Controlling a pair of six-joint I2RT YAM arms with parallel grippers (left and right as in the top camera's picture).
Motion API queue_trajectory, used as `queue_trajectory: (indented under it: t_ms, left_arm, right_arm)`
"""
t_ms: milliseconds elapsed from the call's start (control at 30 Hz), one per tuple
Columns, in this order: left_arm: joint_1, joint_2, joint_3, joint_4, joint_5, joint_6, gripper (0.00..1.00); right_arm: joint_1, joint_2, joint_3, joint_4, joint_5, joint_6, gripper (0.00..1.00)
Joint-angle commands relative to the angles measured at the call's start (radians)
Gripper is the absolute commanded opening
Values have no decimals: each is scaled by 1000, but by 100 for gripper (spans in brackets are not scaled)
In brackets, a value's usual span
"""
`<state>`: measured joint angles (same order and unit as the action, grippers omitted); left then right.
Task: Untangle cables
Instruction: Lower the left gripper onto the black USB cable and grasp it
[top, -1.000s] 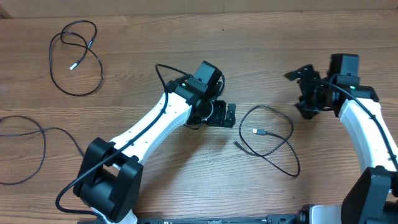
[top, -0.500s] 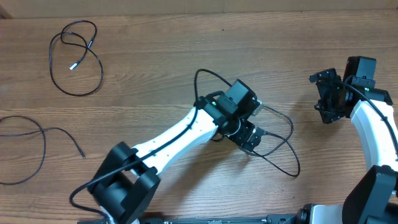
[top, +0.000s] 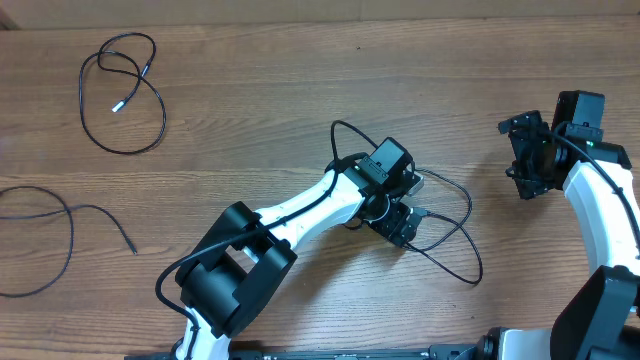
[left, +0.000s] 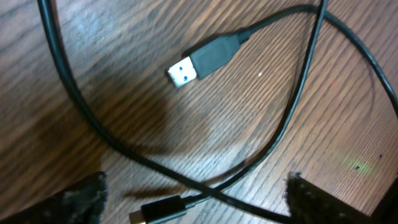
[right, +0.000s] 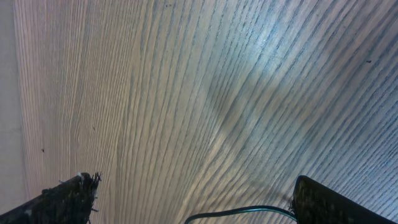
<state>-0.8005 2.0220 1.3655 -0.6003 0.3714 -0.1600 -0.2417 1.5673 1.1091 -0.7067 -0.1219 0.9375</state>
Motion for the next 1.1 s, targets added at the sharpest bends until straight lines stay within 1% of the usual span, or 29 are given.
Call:
queue_trajectory:
  t_ms: [0, 100, 133, 200, 233, 333, 367, 400, 433, 467, 500, 567, 733, 767, 800, 833, 900, 967, 1067]
  left_arm:
    - [6, 7, -3, 9, 23, 27, 86]
    - [6, 12, -3, 11, 24, 26, 87]
    - [6, 12, -3, 16, 71, 26, 92]
    - [8, 12, -3, 10, 110, 26, 95]
    - [10, 12, -3, -8, 137, 26, 100]
    - [21, 11, -1, -69, 304, 24, 100]
    - [25, 12, -1, -69, 332, 8, 100]
    - [29, 12, -1, -68, 346, -32, 100]
    - [35, 12, -1, -65, 363, -120, 98]
    - [38, 12, -1, -65, 362, -162, 97]
    - [41, 12, -1, -64, 362, -227, 99]
    - [43, 12, -1, -59, 362, -314, 100]
    - [42, 12, -2, -27, 362, -621, 100]
    - [42, 12, -2, -29, 366, -710, 100]
    - [42, 12, -2, -30, 387, -785, 99]
    - [42, 12, -2, -29, 433, -881, 98]
    - [40, 12, -2, -20, 528, -1052, 95]
    - [34, 12, -2, 7, 561, -1159, 89]
    - [14, 12, -2, 39, 497, -1274, 91]
  right_arm:
    - [-1, -2, 18, 2, 20, -10, 100]
    - [-1, -2, 18, 2, 20, -10, 100]
    - [-1, -2, 18, 2, 20, -10, 100]
    - [-1, -2, 18, 2, 20, -10, 100]
    - [-1, -2, 18, 2, 20, -10, 100]
    - [-1, -2, 18, 2, 20, -10, 100]
    - [-1, -2, 18, 2, 20, -10, 100]
    - [-1, -2, 18, 2, 20, -10, 100]
    - [-1, -2, 18, 2, 20, -10, 100]
    - [-1, -2, 18, 2, 20, -10, 100]
    - [-1, -2, 18, 2, 20, -10, 100]
    - [-1, -2, 18, 2, 20, -10, 100]
    - [-1, -2, 18, 2, 20, -10, 100]
    - [-1, -2, 18, 2, 20, -10, 100]
    - [-1, -2, 18, 2, 20, -10, 100]
    - [-1, -2, 18, 2, 20, -10, 100]
    - [-1, -2, 18, 2, 20, -11, 100]
    - [-1, -2, 18, 2, 20, -10, 100]
    - [-1, -2, 18, 2, 20, -10, 100]
